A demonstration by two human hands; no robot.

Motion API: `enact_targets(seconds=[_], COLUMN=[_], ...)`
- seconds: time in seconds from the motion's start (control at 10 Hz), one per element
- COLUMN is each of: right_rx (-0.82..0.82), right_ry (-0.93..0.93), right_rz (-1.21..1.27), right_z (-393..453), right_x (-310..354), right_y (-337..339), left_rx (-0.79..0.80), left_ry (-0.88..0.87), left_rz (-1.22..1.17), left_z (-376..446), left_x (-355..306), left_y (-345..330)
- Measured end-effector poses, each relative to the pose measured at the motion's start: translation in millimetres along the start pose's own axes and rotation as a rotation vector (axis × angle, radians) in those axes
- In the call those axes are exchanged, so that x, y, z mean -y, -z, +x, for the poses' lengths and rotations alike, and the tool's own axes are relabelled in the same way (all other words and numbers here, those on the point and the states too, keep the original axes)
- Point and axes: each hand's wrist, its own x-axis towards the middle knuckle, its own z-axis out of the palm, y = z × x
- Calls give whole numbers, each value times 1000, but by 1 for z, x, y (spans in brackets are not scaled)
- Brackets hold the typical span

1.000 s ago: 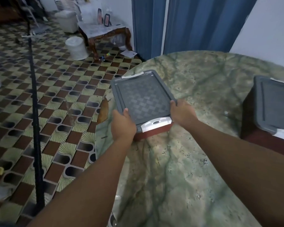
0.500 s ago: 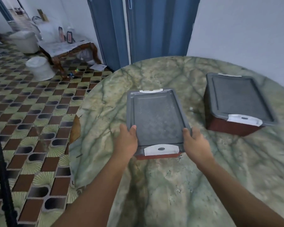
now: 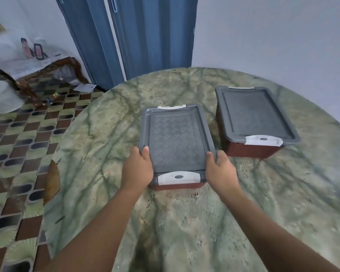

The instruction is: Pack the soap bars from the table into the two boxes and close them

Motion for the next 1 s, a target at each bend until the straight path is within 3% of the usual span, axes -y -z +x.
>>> enact_targets(seconds=[0.4, 0.8, 0.9, 1.0], right_rx=[-43, -51, -11, 106], right_ry=[7, 0, -33, -3], right_rz=[-61, -73, -103, -172], right_z=[72, 97, 94, 86], right_x=[33, 40, 47, 45], right_y=[-19, -28, -23, -9], left_rx=[51, 116, 177, 161], left_ry=[-80, -28, 13, 53], left_rz=[39, 102, 75, -132], left_z=[95, 122, 118, 109], left_x=[-34, -47, -51, -45], left_y=[-20, -23, -15, -7])
